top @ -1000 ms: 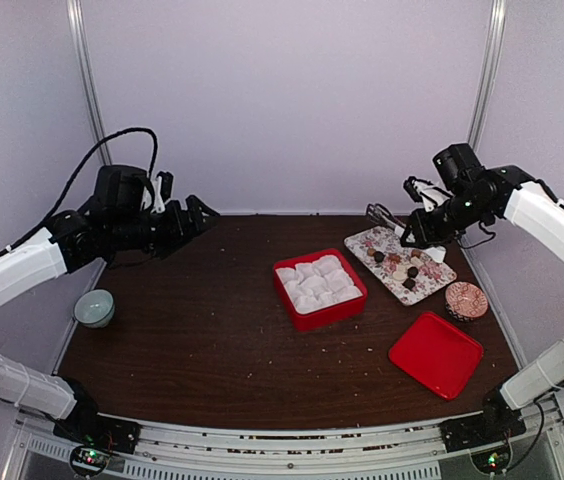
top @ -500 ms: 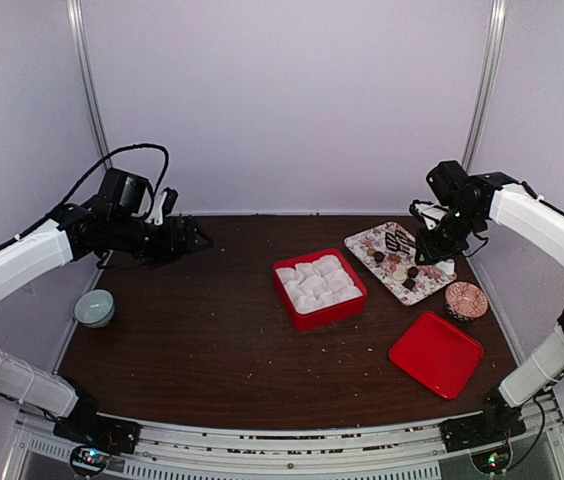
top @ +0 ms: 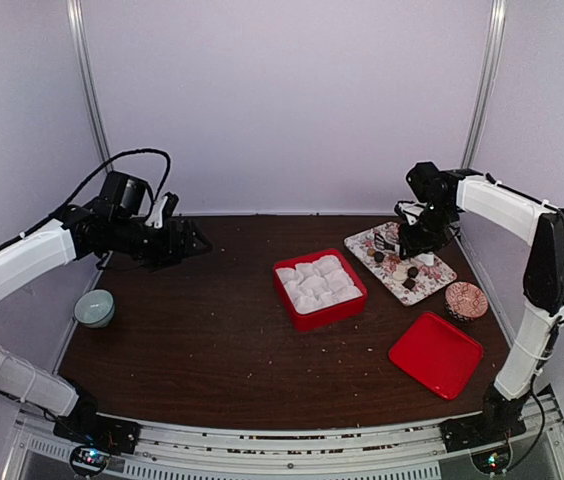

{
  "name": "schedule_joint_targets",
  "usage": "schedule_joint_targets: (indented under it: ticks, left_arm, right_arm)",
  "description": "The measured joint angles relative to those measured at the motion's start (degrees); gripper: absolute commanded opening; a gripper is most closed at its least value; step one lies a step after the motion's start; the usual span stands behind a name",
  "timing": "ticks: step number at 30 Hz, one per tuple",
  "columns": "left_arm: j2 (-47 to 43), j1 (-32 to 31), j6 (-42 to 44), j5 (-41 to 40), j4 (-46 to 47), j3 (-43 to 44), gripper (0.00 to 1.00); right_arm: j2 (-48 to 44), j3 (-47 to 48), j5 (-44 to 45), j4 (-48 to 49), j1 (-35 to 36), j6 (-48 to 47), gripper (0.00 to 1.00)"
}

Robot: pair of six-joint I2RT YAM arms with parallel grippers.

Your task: Pack the chocolate

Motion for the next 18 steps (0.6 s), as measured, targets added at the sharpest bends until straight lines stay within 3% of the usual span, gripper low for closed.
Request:
schedule_joint_targets:
  ticks: [18]
  left_arm:
    - [3.9, 0.0, -0.5, 1.7, 2.3, 0.6, 0.98]
  right_arm:
    - [6.1, 1.4, -1.0, 0.6, -0.5, 0.2, 0.41]
